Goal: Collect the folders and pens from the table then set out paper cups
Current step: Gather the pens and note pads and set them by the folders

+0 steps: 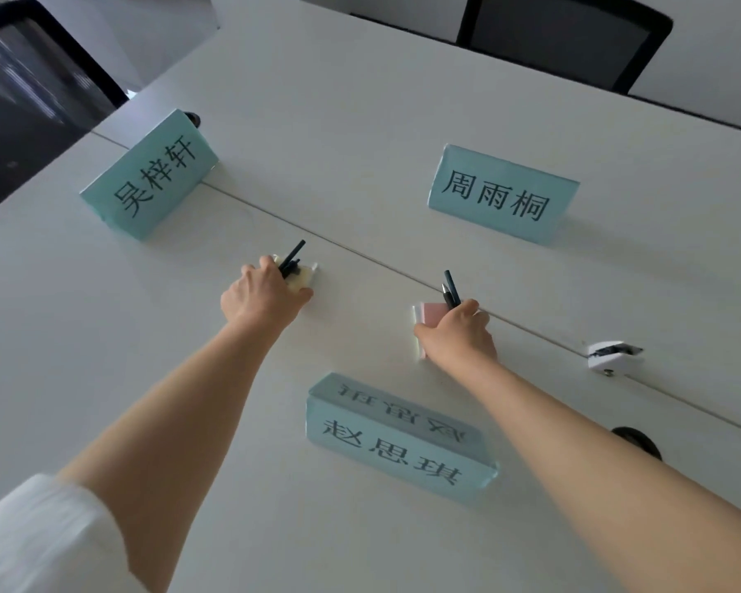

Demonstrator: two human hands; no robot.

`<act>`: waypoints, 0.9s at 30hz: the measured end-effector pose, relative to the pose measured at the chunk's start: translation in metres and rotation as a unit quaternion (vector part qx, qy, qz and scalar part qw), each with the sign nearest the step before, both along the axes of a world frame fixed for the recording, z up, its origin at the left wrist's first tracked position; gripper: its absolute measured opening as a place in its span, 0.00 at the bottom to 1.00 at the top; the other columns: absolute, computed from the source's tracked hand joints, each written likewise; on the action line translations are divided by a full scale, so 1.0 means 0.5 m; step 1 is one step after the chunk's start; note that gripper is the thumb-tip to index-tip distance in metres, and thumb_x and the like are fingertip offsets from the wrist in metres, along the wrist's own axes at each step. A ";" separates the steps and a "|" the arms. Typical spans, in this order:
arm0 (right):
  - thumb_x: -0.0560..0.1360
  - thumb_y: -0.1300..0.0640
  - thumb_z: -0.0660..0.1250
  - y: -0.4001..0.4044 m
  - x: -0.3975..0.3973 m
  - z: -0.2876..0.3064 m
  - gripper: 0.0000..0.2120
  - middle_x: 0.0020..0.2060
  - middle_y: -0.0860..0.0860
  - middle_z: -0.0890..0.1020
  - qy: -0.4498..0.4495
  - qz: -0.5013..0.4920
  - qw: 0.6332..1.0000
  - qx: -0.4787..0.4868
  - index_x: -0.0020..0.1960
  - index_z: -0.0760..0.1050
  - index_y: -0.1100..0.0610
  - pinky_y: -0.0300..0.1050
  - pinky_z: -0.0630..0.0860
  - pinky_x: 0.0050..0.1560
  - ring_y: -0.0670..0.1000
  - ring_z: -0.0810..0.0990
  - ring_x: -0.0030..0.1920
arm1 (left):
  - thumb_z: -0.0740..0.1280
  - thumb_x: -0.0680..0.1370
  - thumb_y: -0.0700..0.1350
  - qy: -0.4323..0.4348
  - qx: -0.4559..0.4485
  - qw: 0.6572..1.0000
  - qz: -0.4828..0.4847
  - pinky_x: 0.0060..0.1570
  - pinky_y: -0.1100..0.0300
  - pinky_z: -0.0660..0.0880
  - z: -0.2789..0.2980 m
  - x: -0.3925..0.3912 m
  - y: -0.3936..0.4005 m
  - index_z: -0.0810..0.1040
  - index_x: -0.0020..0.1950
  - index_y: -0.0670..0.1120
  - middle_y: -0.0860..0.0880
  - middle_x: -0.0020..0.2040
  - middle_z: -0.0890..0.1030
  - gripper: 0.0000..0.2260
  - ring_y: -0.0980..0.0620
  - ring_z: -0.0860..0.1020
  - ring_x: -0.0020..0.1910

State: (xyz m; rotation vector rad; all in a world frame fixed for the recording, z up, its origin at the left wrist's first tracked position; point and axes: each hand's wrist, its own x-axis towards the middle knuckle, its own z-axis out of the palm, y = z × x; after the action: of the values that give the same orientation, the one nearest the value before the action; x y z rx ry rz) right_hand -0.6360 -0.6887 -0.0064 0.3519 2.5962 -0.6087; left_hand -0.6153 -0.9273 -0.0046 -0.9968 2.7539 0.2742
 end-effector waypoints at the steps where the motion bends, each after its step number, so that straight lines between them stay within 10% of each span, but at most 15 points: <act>1: 0.72 0.46 0.66 -0.005 -0.002 -0.005 0.31 0.63 0.60 0.69 0.000 0.008 1.000 0.015 0.66 0.59 0.63 0.53 0.73 0.57 0.64 0.74 0.60 | 0.67 0.72 0.65 -0.003 0.000 1.000 -0.002 0.46 0.53 0.72 -0.007 -0.005 -0.006 0.69 0.65 0.47 0.42 0.57 0.76 0.30 0.40 0.78 0.55; 27: 0.68 0.42 0.69 0.069 0.053 0.088 0.35 0.58 0.57 0.74 -0.010 0.016 1.000 0.010 0.64 0.60 0.61 0.47 0.71 0.45 0.60 0.78 0.55 | 0.66 0.70 0.63 0.058 0.008 0.998 -0.020 0.42 0.55 0.69 0.108 0.014 0.060 0.74 0.55 0.46 0.45 0.48 0.79 0.23 0.42 0.78 0.47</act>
State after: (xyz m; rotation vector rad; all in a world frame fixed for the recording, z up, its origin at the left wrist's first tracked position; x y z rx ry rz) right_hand -0.6097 -0.6544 0.0377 0.3200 2.5847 -0.5659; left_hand -0.6082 -0.8973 0.0495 -0.9498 2.8669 0.3599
